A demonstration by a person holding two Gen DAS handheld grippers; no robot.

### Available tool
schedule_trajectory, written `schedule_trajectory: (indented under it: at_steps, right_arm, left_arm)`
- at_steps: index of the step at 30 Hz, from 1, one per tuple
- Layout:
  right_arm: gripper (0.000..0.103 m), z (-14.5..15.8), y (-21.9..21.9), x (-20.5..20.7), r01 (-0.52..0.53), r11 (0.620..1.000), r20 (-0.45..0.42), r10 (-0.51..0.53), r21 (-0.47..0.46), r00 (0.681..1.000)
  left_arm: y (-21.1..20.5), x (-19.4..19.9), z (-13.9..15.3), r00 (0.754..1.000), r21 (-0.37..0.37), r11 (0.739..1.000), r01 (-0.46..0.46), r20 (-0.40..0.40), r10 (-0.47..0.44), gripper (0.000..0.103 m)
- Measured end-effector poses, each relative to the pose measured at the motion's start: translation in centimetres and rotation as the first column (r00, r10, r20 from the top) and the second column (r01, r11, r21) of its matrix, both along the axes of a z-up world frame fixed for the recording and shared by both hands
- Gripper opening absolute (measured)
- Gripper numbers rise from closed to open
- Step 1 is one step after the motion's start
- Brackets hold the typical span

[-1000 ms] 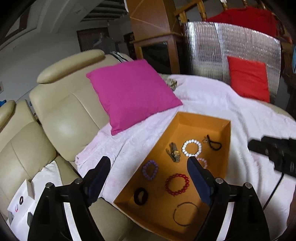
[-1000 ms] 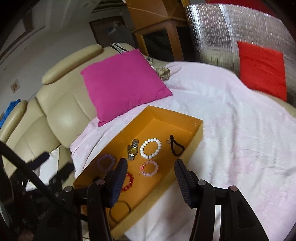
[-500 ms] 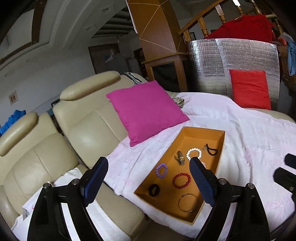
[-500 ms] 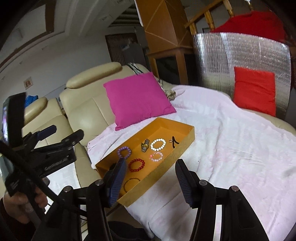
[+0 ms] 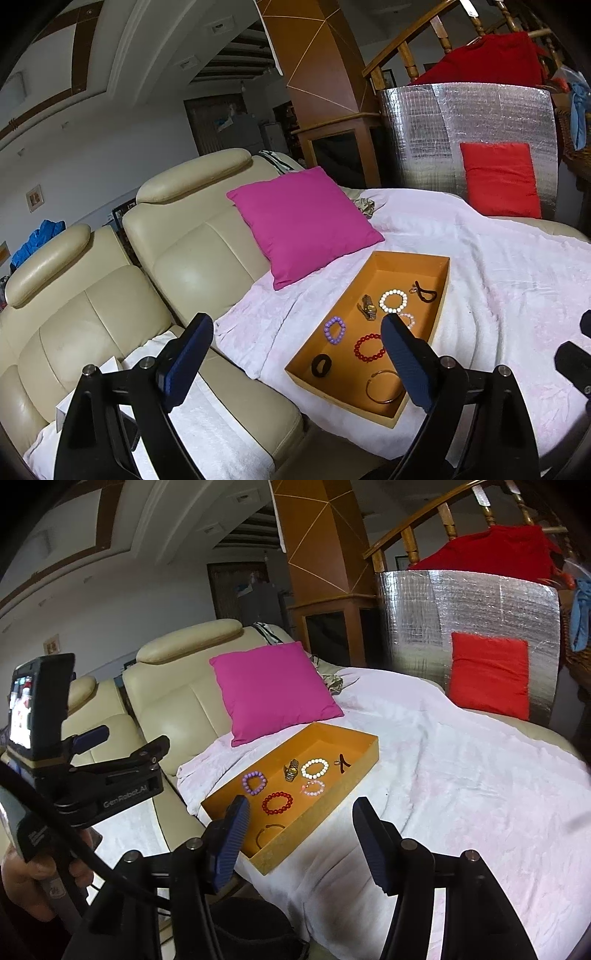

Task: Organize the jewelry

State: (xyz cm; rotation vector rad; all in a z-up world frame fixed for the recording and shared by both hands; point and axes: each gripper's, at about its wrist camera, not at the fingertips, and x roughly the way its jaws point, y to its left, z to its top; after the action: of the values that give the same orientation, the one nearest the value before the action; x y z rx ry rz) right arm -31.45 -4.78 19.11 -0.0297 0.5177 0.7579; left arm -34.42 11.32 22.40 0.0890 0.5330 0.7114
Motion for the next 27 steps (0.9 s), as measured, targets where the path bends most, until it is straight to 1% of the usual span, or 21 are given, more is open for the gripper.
schedule_trajectory:
  at_steps: [5,12,27]
  right_arm:
    - [0.062,-0.4,0.4,-0.1,0.008,1.0,0.008,-0.008,-0.02,1.0]
    - [0.062,-0.9,0.6,0.2,0.011,1.0,-0.02,-0.012,-0.02,1.0]
    - [0.062,-0.7,1.4,0.0,-0.006,1.0,-0.019,0.005,-0.03,1.0]
  left_arm:
    - [0.0,0.3,-0.4,1.0,-0.011,1.0,0.009,-0.015,-0.009,0.093]
    - [0.2,0.4,-0.8,1.0,-0.019,1.0,0.007,-0.021,-0.007,0.093]
    - [0.8,0.2,-0.9,1.0,-0.024,1.0,-0.011,-0.022,0.011,0.093]
